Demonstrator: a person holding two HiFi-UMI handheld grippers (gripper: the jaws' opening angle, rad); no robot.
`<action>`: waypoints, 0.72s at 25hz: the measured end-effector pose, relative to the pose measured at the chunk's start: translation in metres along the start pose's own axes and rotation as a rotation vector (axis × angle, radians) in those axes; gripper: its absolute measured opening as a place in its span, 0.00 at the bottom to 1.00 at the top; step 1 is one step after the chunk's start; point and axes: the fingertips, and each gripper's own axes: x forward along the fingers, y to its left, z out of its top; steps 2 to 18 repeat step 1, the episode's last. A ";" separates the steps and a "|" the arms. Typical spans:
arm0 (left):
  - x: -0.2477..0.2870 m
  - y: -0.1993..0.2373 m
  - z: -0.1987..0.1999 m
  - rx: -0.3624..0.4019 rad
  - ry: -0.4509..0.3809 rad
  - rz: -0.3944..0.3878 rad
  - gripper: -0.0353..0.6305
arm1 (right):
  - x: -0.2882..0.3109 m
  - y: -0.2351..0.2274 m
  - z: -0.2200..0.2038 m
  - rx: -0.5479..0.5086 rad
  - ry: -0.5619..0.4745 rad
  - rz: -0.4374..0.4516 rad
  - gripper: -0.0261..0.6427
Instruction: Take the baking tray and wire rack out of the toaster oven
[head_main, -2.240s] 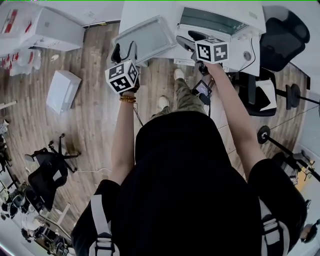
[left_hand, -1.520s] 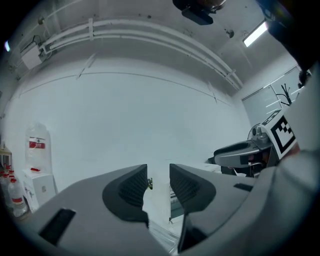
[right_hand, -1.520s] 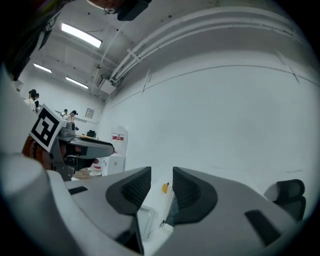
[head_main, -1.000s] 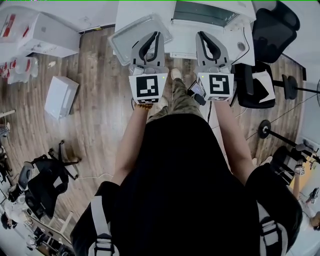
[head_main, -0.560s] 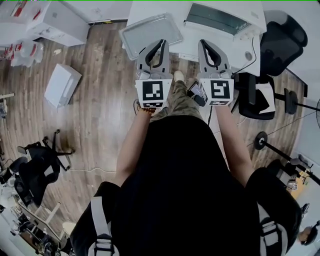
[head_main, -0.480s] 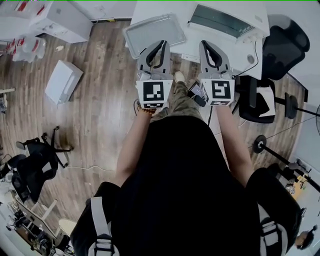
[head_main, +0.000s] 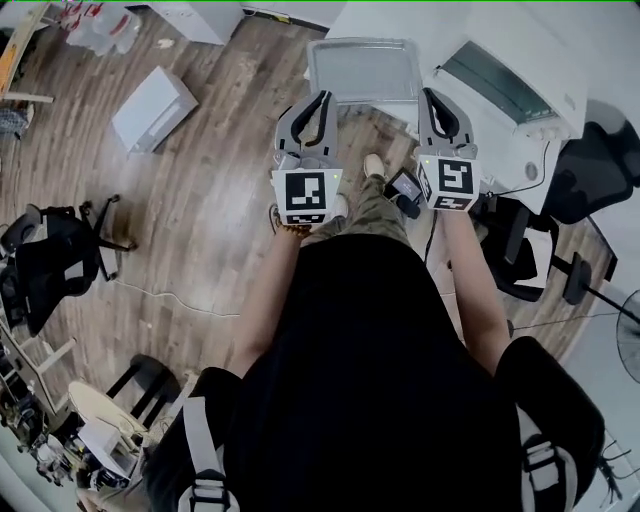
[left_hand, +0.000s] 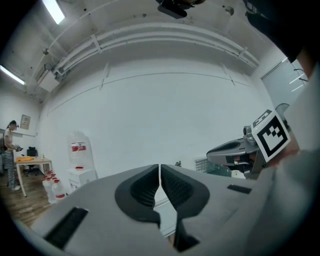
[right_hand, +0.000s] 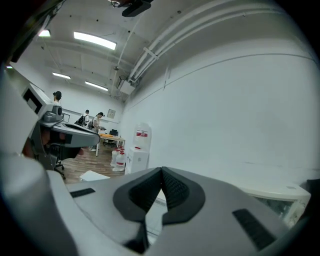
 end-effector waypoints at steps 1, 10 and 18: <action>-0.004 0.007 -0.002 -0.003 0.004 0.018 0.10 | 0.004 0.002 -0.002 -0.001 0.005 0.010 0.08; -0.004 0.007 -0.002 -0.003 0.004 0.018 0.10 | 0.004 0.002 -0.002 -0.001 0.005 0.010 0.08; -0.004 0.007 -0.002 -0.003 0.004 0.018 0.10 | 0.004 0.002 -0.002 -0.001 0.005 0.010 0.08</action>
